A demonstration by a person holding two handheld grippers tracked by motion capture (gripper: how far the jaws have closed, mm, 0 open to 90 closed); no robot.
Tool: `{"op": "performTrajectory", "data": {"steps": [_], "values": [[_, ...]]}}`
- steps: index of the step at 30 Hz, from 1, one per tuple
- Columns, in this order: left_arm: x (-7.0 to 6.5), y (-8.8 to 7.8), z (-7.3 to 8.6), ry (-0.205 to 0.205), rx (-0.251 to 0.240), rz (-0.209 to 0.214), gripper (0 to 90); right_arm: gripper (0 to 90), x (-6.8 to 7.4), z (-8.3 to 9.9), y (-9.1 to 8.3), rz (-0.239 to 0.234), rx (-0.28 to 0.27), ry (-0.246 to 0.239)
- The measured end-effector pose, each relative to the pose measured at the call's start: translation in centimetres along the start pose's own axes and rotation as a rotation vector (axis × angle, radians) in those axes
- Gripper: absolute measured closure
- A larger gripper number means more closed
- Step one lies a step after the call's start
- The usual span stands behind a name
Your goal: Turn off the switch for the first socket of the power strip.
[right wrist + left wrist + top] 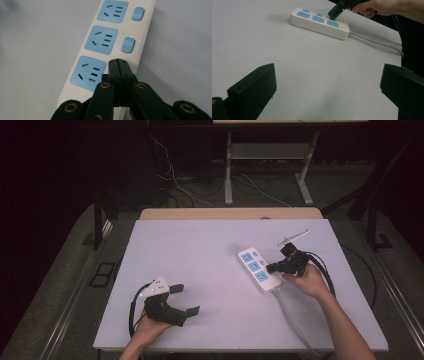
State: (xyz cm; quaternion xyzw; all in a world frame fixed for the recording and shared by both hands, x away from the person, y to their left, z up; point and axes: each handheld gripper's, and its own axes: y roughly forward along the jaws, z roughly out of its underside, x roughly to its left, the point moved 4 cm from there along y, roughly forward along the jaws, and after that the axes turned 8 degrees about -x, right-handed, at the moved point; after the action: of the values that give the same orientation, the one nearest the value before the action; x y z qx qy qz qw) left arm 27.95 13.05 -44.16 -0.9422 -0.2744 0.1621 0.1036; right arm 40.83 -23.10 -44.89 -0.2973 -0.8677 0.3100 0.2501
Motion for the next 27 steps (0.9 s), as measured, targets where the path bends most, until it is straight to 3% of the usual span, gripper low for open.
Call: {"op": "performTrajectory", "data": {"steps": [7, 11, 18, 20, 22, 27], "values": [[0.0, -0.1, 0.0, 0.002, -0.002, -0.002, 0.0, 90.0, 0.1, 0.0, 0.0, 0.006, 0.001, -0.005], [0.1, 0.0, 0.0, 0.000, 0.000, 0.000, 0.0, 90.0, 0.3, -0.1, 0.0, 0.024, 0.001, -0.043], [0.3, 0.0, 0.0, -0.004, -0.001, -0.003, 0.0, 90.0, 0.1, -0.3, 0.1, 0.001, 0.018, -0.023], [0.2, 0.0, 0.0, -0.003, -0.001, -0.002, 0.0, 90.0, 0.1, -0.5, -0.2, -0.018, -0.002, -0.012], [0.2, 0.0, 0.0, -0.004, -0.001, -0.001, 0.0, 90.0, 0.0, -0.6, -0.3, -0.012, 0.023, -0.021], [0.3, 0.0, 0.0, -0.005, -0.001, 0.000, 0.0, 90.0, -0.1, -1.2, -0.9, -0.013, 0.004, -0.019]]}}
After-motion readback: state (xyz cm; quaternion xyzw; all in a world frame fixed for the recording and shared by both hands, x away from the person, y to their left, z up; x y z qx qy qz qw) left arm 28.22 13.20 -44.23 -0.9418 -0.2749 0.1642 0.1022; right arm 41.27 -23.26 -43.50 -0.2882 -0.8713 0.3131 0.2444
